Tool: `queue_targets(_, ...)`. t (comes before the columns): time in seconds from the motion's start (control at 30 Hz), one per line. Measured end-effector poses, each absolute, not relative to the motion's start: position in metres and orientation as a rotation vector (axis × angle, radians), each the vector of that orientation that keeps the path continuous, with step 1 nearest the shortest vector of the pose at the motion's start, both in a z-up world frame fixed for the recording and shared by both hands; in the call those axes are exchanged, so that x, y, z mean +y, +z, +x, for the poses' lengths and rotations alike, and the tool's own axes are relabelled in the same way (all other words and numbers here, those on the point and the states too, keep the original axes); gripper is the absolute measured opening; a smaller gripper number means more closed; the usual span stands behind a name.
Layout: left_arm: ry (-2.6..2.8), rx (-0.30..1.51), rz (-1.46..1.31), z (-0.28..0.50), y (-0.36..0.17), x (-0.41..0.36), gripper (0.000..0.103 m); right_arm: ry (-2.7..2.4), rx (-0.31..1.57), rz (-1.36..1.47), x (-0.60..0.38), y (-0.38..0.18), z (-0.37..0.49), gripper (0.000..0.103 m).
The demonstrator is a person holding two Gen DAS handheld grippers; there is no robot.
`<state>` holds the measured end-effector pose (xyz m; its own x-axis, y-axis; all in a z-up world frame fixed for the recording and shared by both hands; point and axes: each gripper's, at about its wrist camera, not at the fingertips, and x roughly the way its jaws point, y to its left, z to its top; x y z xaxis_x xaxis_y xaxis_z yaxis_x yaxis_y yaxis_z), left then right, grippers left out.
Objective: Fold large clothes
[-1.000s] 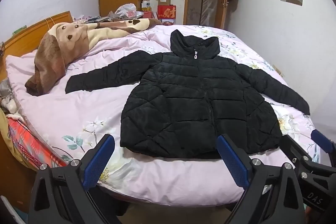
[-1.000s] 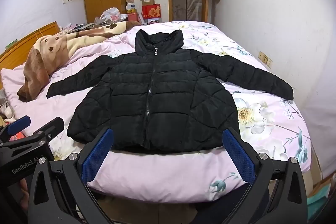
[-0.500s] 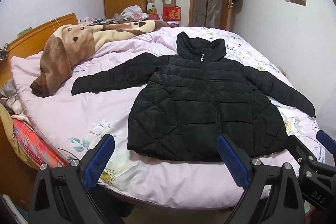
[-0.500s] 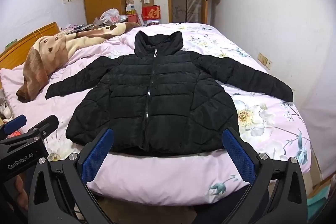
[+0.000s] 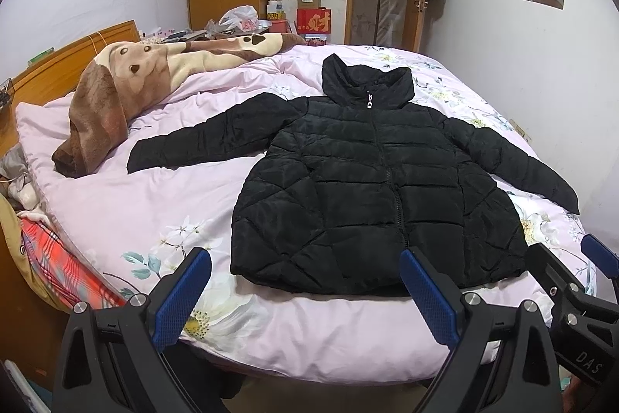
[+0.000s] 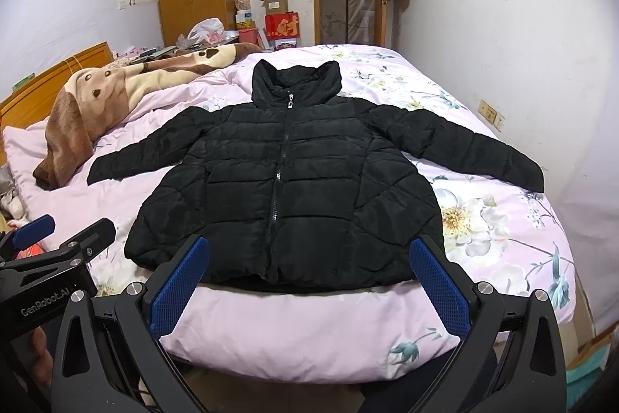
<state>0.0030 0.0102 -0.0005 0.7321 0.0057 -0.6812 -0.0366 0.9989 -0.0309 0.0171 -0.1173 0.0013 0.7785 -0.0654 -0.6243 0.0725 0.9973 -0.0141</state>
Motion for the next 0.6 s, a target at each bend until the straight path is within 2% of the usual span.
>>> queue_targets(0.6,0.025,0.748,-0.043,0.0076,0.0027,0.0094,0.099,-0.075,0.668,0.012,-0.1162,0.0075,0.0201,0.103)
